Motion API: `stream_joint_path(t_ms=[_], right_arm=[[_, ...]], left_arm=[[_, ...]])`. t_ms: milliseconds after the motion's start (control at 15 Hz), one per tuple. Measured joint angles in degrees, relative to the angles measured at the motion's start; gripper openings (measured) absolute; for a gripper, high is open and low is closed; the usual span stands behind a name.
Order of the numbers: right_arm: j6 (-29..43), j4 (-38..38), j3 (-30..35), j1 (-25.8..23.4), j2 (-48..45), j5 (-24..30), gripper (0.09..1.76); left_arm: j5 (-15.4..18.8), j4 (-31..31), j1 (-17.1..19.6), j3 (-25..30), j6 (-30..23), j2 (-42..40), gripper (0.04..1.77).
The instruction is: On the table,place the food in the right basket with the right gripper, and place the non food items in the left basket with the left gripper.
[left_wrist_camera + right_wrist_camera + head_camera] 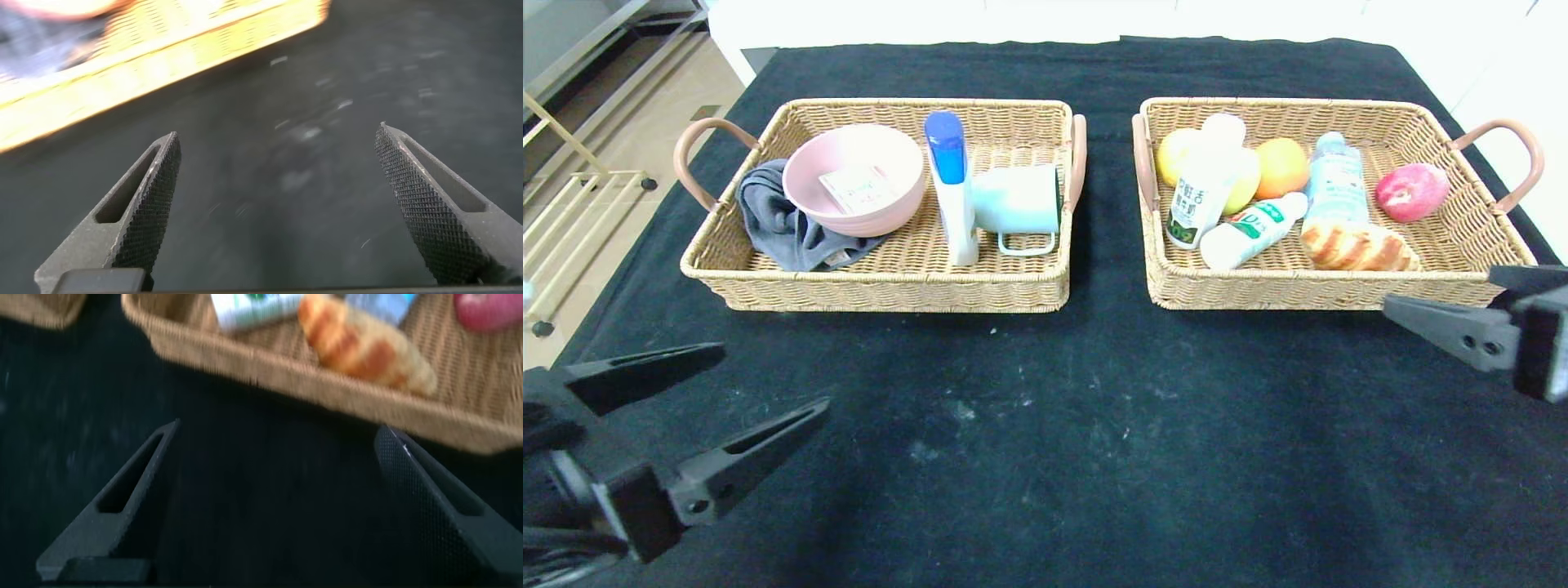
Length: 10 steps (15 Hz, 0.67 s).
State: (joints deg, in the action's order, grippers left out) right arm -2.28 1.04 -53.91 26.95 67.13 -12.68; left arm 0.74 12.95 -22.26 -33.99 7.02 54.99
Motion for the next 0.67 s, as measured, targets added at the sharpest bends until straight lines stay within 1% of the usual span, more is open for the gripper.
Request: stream_joint_path(t_ms=[133,200,333,467,533,667], right_arm=[[-0.1,9.4,0.7,-0.2,-7.2,0.6,1.70],[-0.1,14.1,0.9,-0.6,-10.6,0.7,1.70],[0.0,20.8,1.8,-4.0,-17.0,2.2,1.70],[0.0,25.3,3.4,-8.4,-24.1,5.7,1.70],[0.0,28.9,3.8,-10.3,-27.5,7.8,1.70],[-0.3,37.7,3.3,-14.1,-34.1,12.6,1.70]], left_arm=[[0.4,-3.9,4.2,0.2,0.0,-5.2,1.72],[0.3,-6.7,5.3,0.3,0.1,-7.7,1.72],[-0.5,-15.1,6.9,-1.1,0.7,-12.6,1.72],[-0.9,-21.9,8.1,-3.4,1.2,-17.8,1.72],[-0.9,-24.3,9.4,-4.1,1.3,-20.1,1.72],[-0.3,-26.3,12.4,-4.6,1.5,-23.8,1.72]])
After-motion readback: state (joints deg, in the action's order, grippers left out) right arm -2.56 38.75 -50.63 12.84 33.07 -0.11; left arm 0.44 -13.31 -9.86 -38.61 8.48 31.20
